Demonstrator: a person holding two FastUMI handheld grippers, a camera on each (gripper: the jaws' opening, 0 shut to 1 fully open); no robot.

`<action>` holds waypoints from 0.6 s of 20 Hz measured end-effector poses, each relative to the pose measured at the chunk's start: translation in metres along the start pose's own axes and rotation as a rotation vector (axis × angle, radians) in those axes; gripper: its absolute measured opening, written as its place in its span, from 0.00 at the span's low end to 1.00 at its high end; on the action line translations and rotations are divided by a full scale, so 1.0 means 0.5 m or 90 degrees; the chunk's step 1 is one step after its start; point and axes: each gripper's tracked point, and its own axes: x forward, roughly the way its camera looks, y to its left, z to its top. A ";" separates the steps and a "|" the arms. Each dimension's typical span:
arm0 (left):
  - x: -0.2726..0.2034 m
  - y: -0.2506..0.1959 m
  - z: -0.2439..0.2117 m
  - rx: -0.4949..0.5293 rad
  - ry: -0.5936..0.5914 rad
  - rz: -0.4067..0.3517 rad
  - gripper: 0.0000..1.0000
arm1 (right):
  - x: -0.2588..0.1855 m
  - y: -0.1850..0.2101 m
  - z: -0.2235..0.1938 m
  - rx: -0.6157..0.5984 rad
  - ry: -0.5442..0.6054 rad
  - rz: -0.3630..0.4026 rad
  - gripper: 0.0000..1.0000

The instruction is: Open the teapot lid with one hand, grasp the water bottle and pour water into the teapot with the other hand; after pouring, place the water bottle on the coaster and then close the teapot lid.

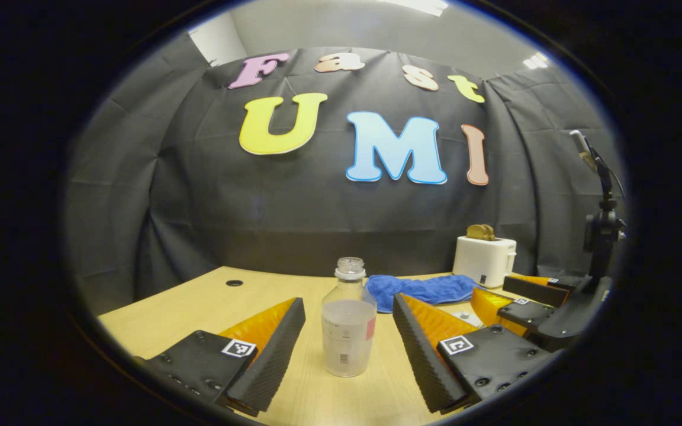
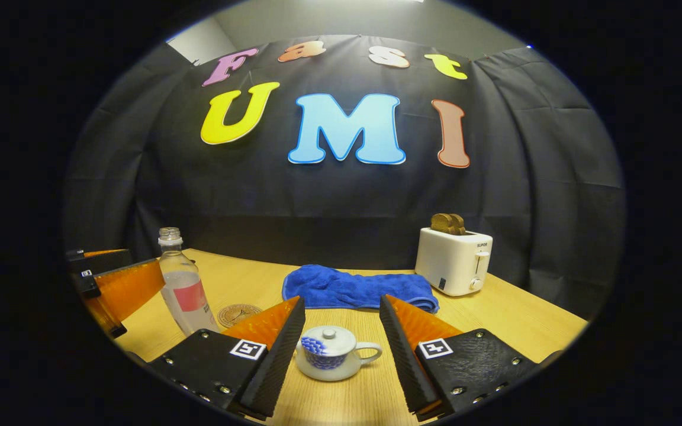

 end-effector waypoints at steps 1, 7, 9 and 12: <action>0.001 0.002 0.000 -0.001 0.000 0.001 1.00 | 0.004 0.005 -0.002 0.003 0.005 0.008 0.78; 0.000 0.010 0.002 -0.004 -0.003 0.004 1.00 | 0.039 0.007 -0.054 0.032 0.063 0.013 0.59; 0.002 0.013 -0.001 -0.006 -0.002 0.003 1.00 | 0.047 0.011 -0.067 0.035 0.077 0.019 0.60; 0.005 0.016 -0.008 -0.012 0.001 0.002 1.00 | 0.054 0.003 -0.079 0.036 0.083 0.008 0.38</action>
